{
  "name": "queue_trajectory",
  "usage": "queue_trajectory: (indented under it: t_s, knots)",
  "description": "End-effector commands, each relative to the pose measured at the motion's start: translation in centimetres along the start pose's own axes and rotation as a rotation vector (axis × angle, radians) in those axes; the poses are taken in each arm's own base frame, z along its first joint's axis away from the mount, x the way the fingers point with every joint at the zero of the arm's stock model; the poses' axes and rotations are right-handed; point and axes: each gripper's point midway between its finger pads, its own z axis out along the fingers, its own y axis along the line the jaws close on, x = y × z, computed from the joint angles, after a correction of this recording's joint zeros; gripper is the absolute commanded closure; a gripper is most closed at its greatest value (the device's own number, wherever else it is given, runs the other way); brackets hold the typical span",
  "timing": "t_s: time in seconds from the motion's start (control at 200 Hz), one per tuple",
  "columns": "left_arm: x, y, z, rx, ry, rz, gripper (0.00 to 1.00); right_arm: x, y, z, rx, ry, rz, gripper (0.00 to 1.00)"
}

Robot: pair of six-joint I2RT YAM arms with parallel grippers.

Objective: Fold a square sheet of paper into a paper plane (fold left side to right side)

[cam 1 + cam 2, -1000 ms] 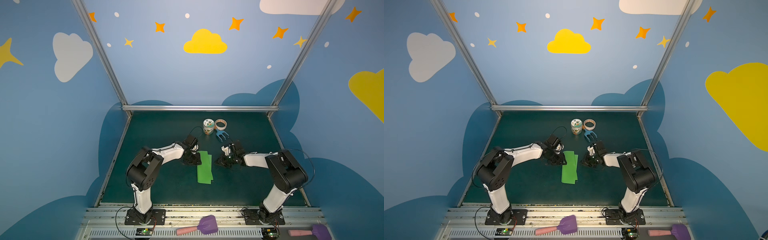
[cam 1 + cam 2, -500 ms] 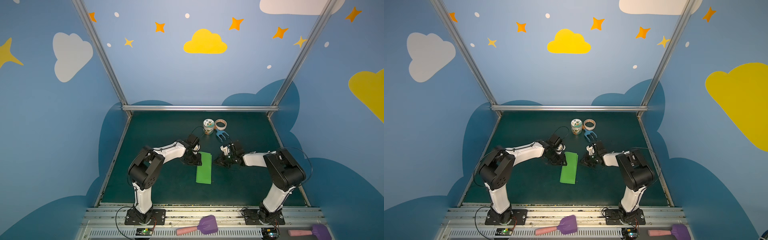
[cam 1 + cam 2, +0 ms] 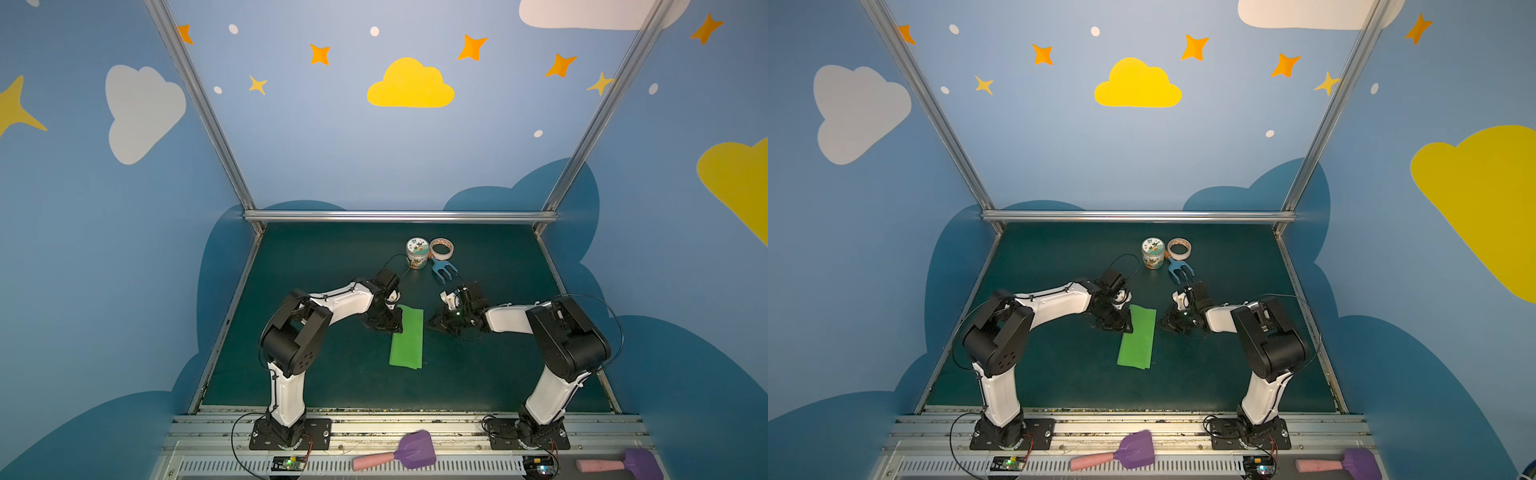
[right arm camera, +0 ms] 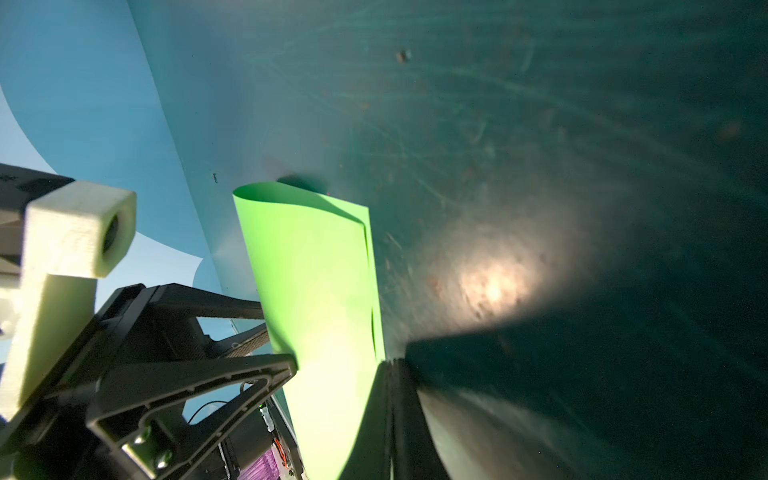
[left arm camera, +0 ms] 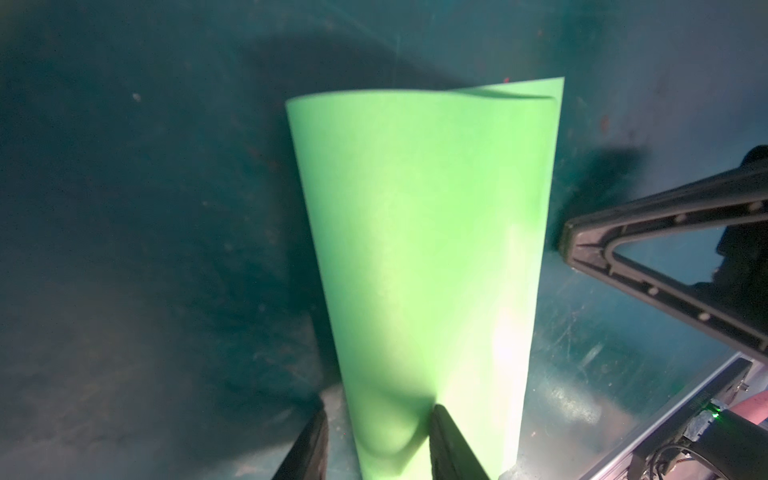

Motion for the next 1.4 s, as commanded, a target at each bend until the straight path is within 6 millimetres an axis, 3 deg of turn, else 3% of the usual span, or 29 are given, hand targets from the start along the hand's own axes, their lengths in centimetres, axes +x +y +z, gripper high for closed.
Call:
queue_trajectory:
  t_s: [0.0,0.836,1.181,1.392]
  knots:
    - [0.1,0.2,0.4,-0.019,0.016,-0.003,0.59,0.8,-2.0,0.7,0.059,0.023,0.036,1.0]
    - [0.1,-0.3,0.8,-0.008,0.02,-0.006,0.6,0.8,-2.3,0.7,0.049,0.029,0.045,1.0]
    - [0.3,-0.1,1.0,-0.011,0.025,-0.005,0.6,-0.4,2.3,-1.6,-0.026,-0.03,-0.031,1.0]
    - [0.4,-0.1,1.0,-0.012,0.026,-0.003,0.6,-0.2,3.6,-0.8,-0.028,-0.008,-0.057,1.0]
